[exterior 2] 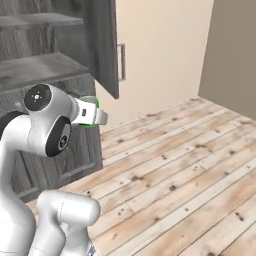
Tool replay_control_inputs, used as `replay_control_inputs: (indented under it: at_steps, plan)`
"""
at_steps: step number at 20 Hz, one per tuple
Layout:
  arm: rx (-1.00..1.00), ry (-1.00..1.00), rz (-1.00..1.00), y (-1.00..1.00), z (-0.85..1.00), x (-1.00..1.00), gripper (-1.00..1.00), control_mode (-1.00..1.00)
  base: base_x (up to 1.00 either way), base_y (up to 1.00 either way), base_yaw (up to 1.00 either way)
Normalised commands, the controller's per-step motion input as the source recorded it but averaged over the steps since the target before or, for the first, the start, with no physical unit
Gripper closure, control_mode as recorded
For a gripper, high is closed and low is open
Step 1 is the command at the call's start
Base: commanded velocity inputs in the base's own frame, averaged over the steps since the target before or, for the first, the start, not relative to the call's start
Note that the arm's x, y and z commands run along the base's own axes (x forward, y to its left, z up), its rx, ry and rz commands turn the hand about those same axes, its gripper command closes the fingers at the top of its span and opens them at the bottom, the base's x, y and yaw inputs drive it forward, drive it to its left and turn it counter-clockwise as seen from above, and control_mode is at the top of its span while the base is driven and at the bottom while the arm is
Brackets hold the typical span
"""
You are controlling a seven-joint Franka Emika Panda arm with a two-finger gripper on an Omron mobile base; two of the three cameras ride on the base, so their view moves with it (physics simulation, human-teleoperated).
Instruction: There is a tray on the dining counter. Grab the cup, mug, and pitcher and place them on the tray. The pitcher may be placed next to the tray if it cannot fit the tray.
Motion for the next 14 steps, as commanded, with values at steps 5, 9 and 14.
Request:
replay_control_inputs:
  at_steps: [5, 9, 14]
  plan:
    - [0.0, 0.0, 0.0, 0.0, 0.0, 0.0, 1.0, 1.0, 0.0, 0.0, -0.72]
    - [0.0, 0.0, 0.0, 0.0, 0.0, 0.0, 1.0, 1.0, 0.0, 0.0, -0.71]
    - [0.0, 0.0, 0.0, 0.0, 0.0, 0.0, 1.0, 1.0, 0.14, 0.16, -0.63]
